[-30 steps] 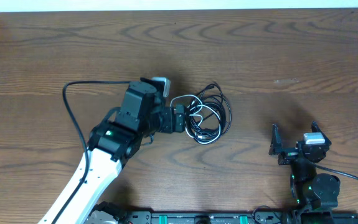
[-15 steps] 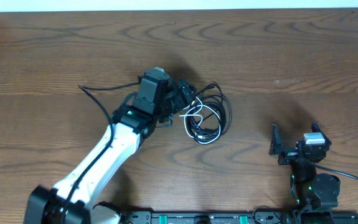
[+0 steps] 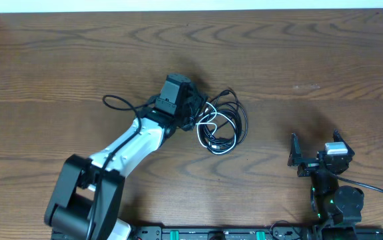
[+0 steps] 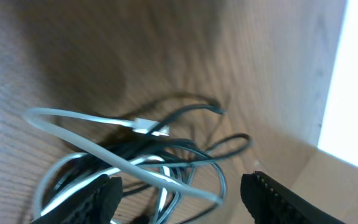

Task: Untangle cables
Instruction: 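Move the left gripper over the black and white cable bundle, then lower the left gripper and grasp the cable bundle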

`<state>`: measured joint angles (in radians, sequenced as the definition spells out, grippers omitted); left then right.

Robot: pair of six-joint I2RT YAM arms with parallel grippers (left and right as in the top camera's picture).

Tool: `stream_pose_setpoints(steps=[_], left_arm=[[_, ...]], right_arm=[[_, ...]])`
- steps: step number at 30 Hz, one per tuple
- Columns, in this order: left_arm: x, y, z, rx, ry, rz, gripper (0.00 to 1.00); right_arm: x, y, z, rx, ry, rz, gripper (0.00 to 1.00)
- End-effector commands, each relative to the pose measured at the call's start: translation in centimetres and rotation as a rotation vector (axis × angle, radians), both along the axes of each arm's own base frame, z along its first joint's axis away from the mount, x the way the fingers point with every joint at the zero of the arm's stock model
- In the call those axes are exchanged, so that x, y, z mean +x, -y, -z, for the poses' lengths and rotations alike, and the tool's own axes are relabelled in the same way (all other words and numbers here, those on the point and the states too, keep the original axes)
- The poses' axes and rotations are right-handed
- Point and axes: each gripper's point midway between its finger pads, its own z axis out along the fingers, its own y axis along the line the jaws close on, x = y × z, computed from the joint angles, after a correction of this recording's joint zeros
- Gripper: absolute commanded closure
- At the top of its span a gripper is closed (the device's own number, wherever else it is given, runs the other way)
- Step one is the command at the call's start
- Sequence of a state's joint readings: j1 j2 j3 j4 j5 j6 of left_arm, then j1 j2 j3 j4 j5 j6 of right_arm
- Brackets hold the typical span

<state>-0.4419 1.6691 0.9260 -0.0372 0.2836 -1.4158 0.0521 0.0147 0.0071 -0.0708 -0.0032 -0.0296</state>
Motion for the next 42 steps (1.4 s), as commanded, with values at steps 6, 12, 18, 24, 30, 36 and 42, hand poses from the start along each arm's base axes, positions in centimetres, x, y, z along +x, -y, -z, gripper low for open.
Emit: stream_pose_setpoints(steps=[6, 12, 18, 24, 30, 36, 42], left_arm=[[1.7, -0.3, 0.3, 0.002, 0.018, -0.096, 0.92], [3.3, 2.1, -4.9, -0.045, 0.275, 0.104, 0.93], [2.6, 3.6, -14.2, 0.014, 0.703, 0.376, 0.92], [-3.1, 4.7, -21.5, 0.040, 1.036, 0.695, 0.92], [-4.8, 3.3, -17.3, 0.153, 0.880, 0.775, 0.83], [-5.2, 0.8, -10.1, 0.307, 0.603, 0.784, 0.69], [-7.9, 5.8, -8.3, 0.220, 0.664, 1.019, 0.70]], right_arm=[[0.0, -0.1, 0.1, 0.006, -0.003, -0.003, 0.01], [0.0, -0.1, 0.1, 0.006, -0.003, -0.003, 0.01], [0.0, -0.1, 0.1, 0.006, -0.003, -0.004, 0.01], [0.0, -0.1, 0.1, 0.006, -0.003, -0.003, 0.01], [0.0, -0.1, 0.1, 0.006, -0.003, -0.003, 0.01], [0.0, -0.1, 0.1, 0.006, -0.003, -0.003, 0.01], [0.0, -0.1, 0.1, 0.006, -0.003, -0.003, 0.01]])
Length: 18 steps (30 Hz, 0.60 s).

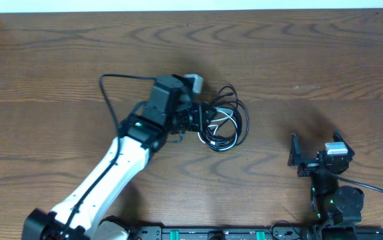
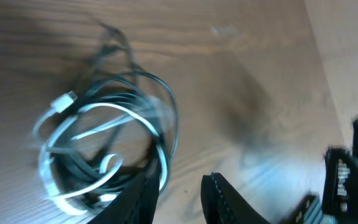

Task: Untangle cables
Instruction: 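Lower the left gripper and grasp the cable bundle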

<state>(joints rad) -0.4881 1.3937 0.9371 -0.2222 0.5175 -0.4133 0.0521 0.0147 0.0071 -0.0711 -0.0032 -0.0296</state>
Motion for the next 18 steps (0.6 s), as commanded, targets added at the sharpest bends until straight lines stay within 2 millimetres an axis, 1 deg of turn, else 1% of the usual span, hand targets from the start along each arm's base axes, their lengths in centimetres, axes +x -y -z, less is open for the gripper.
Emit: stream_pose_setpoints(steps=[1, 3, 5, 6, 8, 10, 12, 14, 17, 18], left_arm=[[-1.9, 3.5, 1.0, 0.000, 0.039, 0.168, 0.70], [-1.9, 5.0, 1.9, 0.016, 0.060, 0.186, 0.70], [-1.2, 5.2, 3.5, 0.091, 0.087, 0.143, 0.70], [-0.6, 4.8, 4.4, 0.141, 0.098, 0.102, 0.70], [0.5, 3.2, 5.8, 0.235, 0.092, -0.013, 0.69], [0.9, 1.6, 6.4, 0.296, 0.070, -0.100, 0.69], [0.9, 0.1, 5.9, 0.318, 0.051, -0.162, 0.68], [0.8, -1.0, 4.9, 0.312, 0.040, -0.219, 0.60], [0.6, -3.0, 3.3, 0.325, 0.043, -0.326, 0.56], [0.4, -4.7, 2.5, 0.342, 0.040, -0.419, 0.50]], right_arm=[[0.0, -0.1, 0.1, 0.006, -0.003, -0.003, 0.01], [0.0, -0.1, 0.1, 0.006, -0.002, -0.003, 0.01], [0.0, -0.1, 0.1, 0.006, -0.003, -0.003, 0.01], [0.0, -0.1, 0.1, 0.006, -0.002, -0.003, 0.01], [0.0, -0.1, 0.1, 0.006, -0.003, -0.003, 0.01], [0.0, -0.1, 0.1, 0.006, -0.003, -0.003, 0.01], [0.0, -0.1, 0.1, 0.006, -0.003, -0.003, 0.01], [0.0, -0.1, 0.1, 0.006, -0.003, -0.003, 0.01], [0.0, -0.1, 0.1, 0.006, -0.003, -0.003, 0.01], [0.0, -0.1, 0.1, 0.006, -0.003, -0.003, 0.01]])
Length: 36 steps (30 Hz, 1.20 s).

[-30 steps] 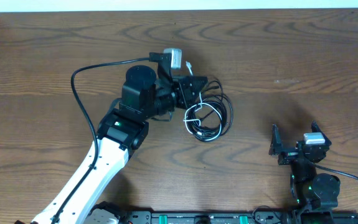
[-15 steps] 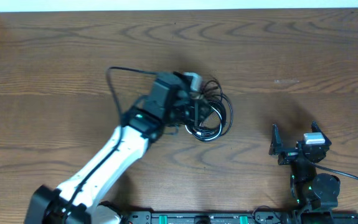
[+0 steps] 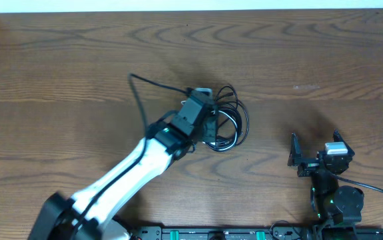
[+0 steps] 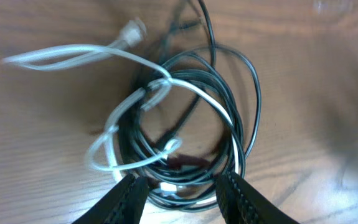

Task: Untangle cables
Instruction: 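Lower the left gripper and grasp the cable bundle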

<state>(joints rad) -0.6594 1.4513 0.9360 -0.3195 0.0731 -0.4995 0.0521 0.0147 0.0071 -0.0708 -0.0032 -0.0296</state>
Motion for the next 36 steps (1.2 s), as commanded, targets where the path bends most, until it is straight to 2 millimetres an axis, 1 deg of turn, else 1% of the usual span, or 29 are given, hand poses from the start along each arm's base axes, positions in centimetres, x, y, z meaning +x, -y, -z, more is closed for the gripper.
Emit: stream_pose_setpoints(steps=[1, 2, 4, 6, 7, 9, 10, 15, 17, 19, 21, 23, 25, 31, 32, 33, 36], left_arm=[[0.7, -4.1, -2.6, 0.018, 0.057, -0.279, 0.46], [0.3, -4.6, -2.3, -0.016, 0.011, -0.367, 0.43], [-0.5, -4.7, -1.6, -0.104, -0.092, -0.522, 0.38], [-1.3, -3.9, -0.8, -0.208, -0.212, -0.638, 0.38], [-1.9, -2.9, -0.3, -0.283, -0.306, -0.699, 0.38], [-2.1, -1.7, 0.3, -0.342, -0.385, -0.745, 0.38], [-2.1, -1.4, 0.6, -0.354, -0.401, -0.763, 0.38], [-1.9, -0.9, 3.0, -0.353, -0.463, -0.856, 0.38], [-1.3, -0.4, 4.3, -0.350, -0.471, -0.871, 0.38], [-0.6, 0.2, 4.9, -0.366, -0.464, -0.865, 0.44], [0.2, 0.8, 5.1, -0.389, -0.451, -0.858, 0.47], [0.8, 0.9, 5.2, -0.402, -0.431, -0.860, 0.48], [1.2, 0.6, 5.4, -0.395, -0.405, -0.874, 0.48], [1.2, 0.4, 6.2, -0.371, -0.399, -0.886, 0.48], [1.3, 0.4, 6.4, -0.369, -0.398, -0.888, 0.51], [1.3, 0.3, 6.5, -0.362, -0.395, -0.892, 0.56], [1.4, 0.0, 7.2, -0.341, -0.388, -0.905, 0.78]], right_arm=[[0.0, -0.1, 0.1, 0.006, -0.003, -0.003, 0.01], [0.0, -0.1, 0.1, 0.006, -0.003, -0.004, 0.01], [0.0, -0.1, 0.1, 0.006, -0.003, -0.003, 0.01], [0.0, -0.1, 0.1, 0.006, -0.003, -0.003, 0.01], [0.0, -0.1, 0.1, 0.006, -0.003, -0.003, 0.01], [0.0, -0.1, 0.1, 0.006, -0.003, -0.003, 0.01], [0.0, -0.1, 0.1, 0.006, -0.003, -0.003, 0.01], [0.0, -0.1, 0.1, 0.006, -0.003, -0.003, 0.01], [0.0, -0.1, 0.1, 0.006, -0.003, -0.004, 0.01], [0.0, -0.1, 0.1, 0.006, -0.003, -0.003, 0.01], [0.0, -0.1, 0.1, 0.006, -0.003, -0.003, 0.01], [0.0, -0.1, 0.1, 0.006, -0.003, -0.003, 0.01], [0.0, -0.1, 0.1, 0.006, -0.003, -0.003, 0.01], [0.0, -0.1, 0.1, 0.006, -0.003, -0.003, 0.01], [0.0, -0.1, 0.1, 0.006, -0.003, -0.004, 0.01], [0.0, -0.1, 0.1, 0.006, -0.003, -0.004, 0.01], [0.0, -0.1, 0.1, 0.006, -0.003, -0.003, 0.01]])
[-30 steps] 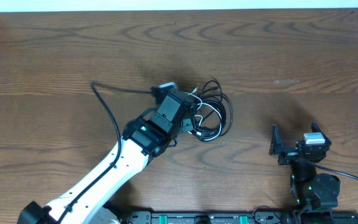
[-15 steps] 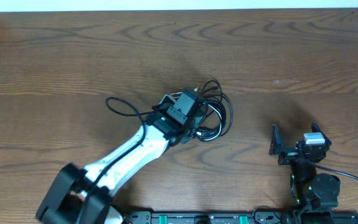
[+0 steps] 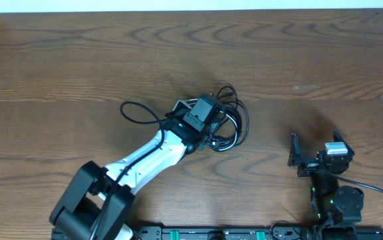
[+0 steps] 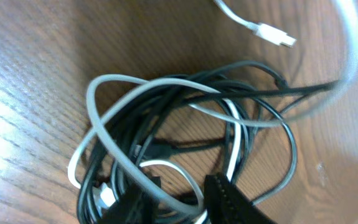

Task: Untangle cables
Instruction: 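Lower the left gripper and grasp the cable bundle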

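A tangle of black and white cables (image 3: 230, 123) lies in a coil at the middle of the table. The left wrist view shows black loops (image 4: 253, 118) wound with a grey-white cable (image 4: 113, 84), and a white plug (image 4: 273, 35) lying free. My left gripper (image 3: 210, 128) sits low on the coil's left side. It is open (image 4: 175, 190), with a grey-white strand and black strands running between its fingers (image 4: 228, 199). My right gripper (image 3: 309, 152) rests open at the front right, well away from the cables.
The wooden table (image 3: 58, 60) stretches wide on all sides of the coil. A thin black loop (image 3: 134, 110) arcs beside the left arm. The arms' base rail (image 3: 211, 233) runs along the front edge.
My left gripper has dropped from above the coil into its left side, and cable strands now lie between its fingers. The wrist has turned. The right arm is unchanged.
At first my left gripper stood wide open at the coil's left edge. It then showed tilted away, with its fingers closer together, then looked straight down on the coil. Now it is low among the strands. The coil has kept its place and its shape.
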`<state>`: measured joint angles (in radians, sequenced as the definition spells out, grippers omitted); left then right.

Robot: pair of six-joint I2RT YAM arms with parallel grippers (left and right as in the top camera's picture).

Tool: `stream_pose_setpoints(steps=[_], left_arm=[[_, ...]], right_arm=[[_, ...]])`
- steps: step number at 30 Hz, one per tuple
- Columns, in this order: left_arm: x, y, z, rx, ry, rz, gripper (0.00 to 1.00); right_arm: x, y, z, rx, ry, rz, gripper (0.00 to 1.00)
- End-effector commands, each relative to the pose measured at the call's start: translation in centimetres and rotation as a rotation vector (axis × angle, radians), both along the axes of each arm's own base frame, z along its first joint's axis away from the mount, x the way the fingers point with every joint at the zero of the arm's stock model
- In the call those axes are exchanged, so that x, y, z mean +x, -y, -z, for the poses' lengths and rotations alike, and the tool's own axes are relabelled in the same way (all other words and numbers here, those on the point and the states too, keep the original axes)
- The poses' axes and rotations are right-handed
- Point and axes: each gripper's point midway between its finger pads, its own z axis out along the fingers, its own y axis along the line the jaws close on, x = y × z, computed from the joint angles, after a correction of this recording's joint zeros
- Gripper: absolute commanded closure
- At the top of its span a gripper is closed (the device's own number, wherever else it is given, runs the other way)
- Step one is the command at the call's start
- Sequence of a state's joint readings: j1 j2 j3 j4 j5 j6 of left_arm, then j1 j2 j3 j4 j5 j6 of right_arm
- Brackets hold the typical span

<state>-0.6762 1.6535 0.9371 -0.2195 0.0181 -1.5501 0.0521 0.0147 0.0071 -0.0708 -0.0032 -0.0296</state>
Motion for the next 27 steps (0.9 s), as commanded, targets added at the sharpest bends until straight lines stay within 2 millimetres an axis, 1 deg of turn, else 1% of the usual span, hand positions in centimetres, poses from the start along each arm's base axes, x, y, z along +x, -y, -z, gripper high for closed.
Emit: stream_pose_setpoints(steps=[1, 2, 3, 8, 10, 12, 14, 15, 16, 18, 19, 20, 21, 22, 24, 27], left_arm=[[0.1, -0.6, 1.2, 0.045, -0.005, -0.017, 0.81], [0.1, -0.6, 1.2, 0.045, -0.006, -0.016, 0.89], [0.1, -0.6, 1.2, 0.045, -0.005, -0.016, 0.92], [0.1, -0.5, 1.0, 0.050, 0.003, 0.013, 0.92], [0.2, -0.3, 0.3, 0.054, 0.028, 0.051, 0.92], [0.4, -0.2, -1.0, 0.063, 0.080, 0.110, 0.93], [0.9, 0.3, -3.1, 0.071, 0.169, 0.202, 0.93], [1.0, 0.8, -4.8, 0.073, 0.237, 0.279, 0.93], [1.1, 1.1, -6.0, 0.076, 0.288, 0.326, 0.93], [1.0, 1.3, -9.7, 0.093, 0.426, 0.436, 0.93], [0.9, 1.3, -11.0, 0.096, 0.468, 0.456, 0.93], [0.7, 1.1, -12.8, 0.101, 0.524, 0.484, 0.93], [0.5, 1.0, -13.8, 0.102, 0.557, 0.496, 0.93], [0.2, 0.8, -15.4, 0.100, 0.606, 0.509, 0.93], [-0.3, 0.4, -18.1, 0.097, 0.686, 0.522, 0.93], [-1.1, -0.2, -21.1, 0.096, 0.782, 0.534, 0.92]], right_arm=[[0.0, -0.1, 0.1, 0.006, -0.003, -0.003, 0.01], [0.0, -0.1, 0.1, 0.006, -0.003, -0.003, 0.01], [0.0, -0.1, 0.1, 0.006, -0.003, -0.003, 0.01], [0.0, -0.1, 0.1, 0.006, -0.003, -0.003, 0.01], [0.0, -0.1, 0.1, 0.006, -0.003, -0.003, 0.01], [0.0, -0.1, 0.1, 0.006, -0.003, -0.003, 0.01], [0.0, -0.1, 0.1, 0.006, -0.003, -0.003, 0.01], [0.0, -0.1, 0.1, 0.006, -0.003, -0.003, 0.01], [0.0, -0.1, 0.1, 0.006, -0.003, -0.003, 0.01], [0.0, -0.1, 0.1, 0.006, -0.003, -0.003, 0.01], [0.0, -0.1, 0.1, 0.006, -0.003, -0.003, 0.01], [0.0, -0.1, 0.1, 0.006, -0.003, -0.003, 0.01], [0.0, -0.1, 0.1, 0.006, -0.003, -0.003, 0.01], [0.0, -0.1, 0.1, 0.006, -0.003, -0.004, 0.01], [0.0, -0.1, 0.1, 0.006, -0.003, -0.004, 0.01], [0.0, -0.1, 0.1, 0.006, -0.003, -0.004, 0.01]])
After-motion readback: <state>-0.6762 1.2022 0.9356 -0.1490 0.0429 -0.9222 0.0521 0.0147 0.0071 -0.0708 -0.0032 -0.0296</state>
